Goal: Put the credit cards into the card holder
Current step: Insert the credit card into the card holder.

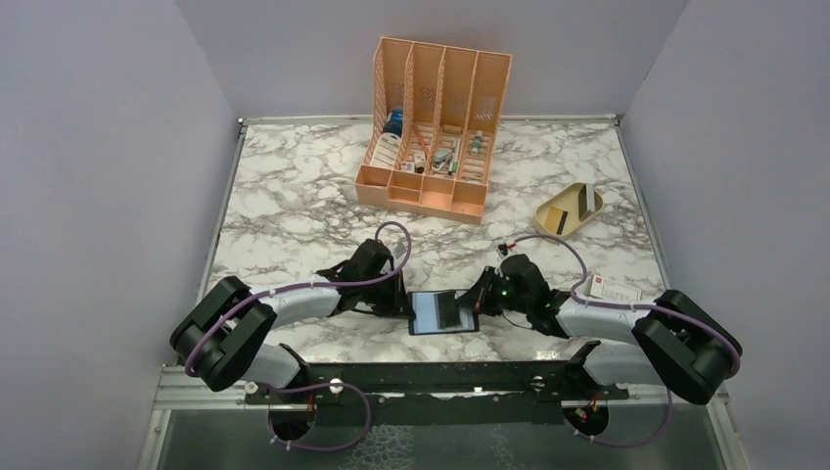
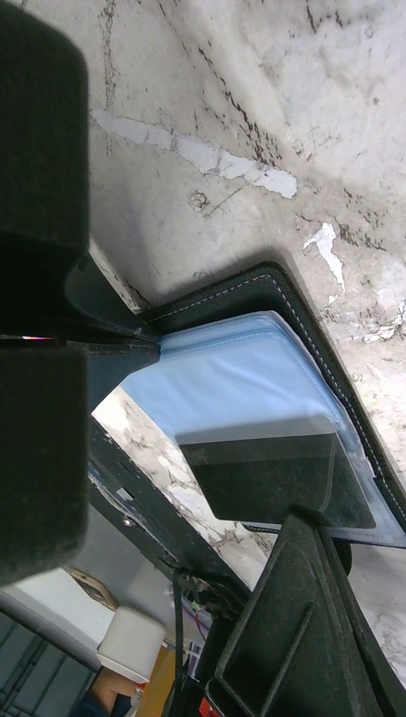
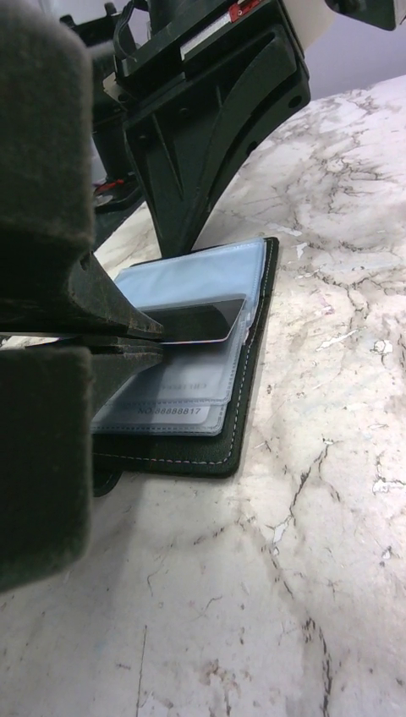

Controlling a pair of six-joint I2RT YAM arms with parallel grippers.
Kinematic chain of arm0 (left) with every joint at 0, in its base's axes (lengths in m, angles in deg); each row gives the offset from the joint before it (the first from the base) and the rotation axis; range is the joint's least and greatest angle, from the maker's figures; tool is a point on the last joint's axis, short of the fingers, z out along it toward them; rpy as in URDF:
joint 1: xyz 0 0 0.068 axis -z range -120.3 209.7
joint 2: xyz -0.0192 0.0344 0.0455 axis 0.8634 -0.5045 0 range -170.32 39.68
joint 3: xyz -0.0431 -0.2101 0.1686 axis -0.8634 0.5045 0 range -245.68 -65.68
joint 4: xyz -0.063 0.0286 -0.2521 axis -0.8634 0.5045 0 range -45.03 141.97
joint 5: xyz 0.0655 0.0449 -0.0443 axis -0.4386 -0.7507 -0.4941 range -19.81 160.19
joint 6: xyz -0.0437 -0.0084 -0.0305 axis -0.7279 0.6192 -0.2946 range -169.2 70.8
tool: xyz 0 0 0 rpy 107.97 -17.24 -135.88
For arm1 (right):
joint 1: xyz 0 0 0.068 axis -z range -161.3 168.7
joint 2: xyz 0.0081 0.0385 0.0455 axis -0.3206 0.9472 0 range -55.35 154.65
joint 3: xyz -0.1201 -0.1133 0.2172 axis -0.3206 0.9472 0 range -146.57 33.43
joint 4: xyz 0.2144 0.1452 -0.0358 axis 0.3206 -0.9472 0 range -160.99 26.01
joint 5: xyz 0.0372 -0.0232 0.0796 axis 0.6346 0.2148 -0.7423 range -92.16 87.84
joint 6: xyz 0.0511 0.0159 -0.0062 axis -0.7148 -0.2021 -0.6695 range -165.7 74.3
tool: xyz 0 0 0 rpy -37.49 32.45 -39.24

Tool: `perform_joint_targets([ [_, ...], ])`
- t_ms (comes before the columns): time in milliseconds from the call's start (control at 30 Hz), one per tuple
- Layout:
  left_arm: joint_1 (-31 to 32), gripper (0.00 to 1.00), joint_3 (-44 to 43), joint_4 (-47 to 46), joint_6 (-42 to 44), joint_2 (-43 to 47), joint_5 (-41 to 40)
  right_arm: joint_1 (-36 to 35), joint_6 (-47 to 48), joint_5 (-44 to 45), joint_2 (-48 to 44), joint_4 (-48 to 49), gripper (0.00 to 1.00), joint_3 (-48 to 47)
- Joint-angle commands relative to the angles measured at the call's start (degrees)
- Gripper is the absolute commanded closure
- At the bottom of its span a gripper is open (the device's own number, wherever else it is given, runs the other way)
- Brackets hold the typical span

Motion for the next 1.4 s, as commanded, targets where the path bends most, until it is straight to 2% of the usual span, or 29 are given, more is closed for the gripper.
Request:
perform_joint_targets([
  [0,0.0,1.0,1.1,-1.8,-0.3,-0.4,1.6,-1.3,-0.4,2.4,1.2,2.2,0.99,0.3],
  [167,0.1,1.0,1.1,-1.9,-0.5,-0.1,1.5,-2.5,-1.0,2.4,1.8,2.6,0.98,0.1],
  [267,0.0,1.0,1.2,-2.1,-0.6,-0.2,1.5,-3.2,-1.4,2.5,2.1,2.3,0.93,-0.3],
  [567,0.1,1.0,1.6,-2.4,-0.8,0.6,1.4,-3.7,2.6,4.4,-2.2,-10.8,0.69,-4.9],
  [667,0.0,1.0,1.6,-2.3,-0.8,0.8,1.4,-3.8,3.5,3.5,-3.4,-13.6,0.58,-5.7],
  [1133,0.0,0.98,-1.8,-2.9,-2.9,3.8,3.0,-4.2,2.0,0.0,-4.0,-16.1,0.57,-6.7],
  [1367,0.4,0.98,-1.3,-9.1,-5.5,2.3,4.6,-4.3,-0.2,-0.9,-4.4,-14.4,0.57,-5.9],
])
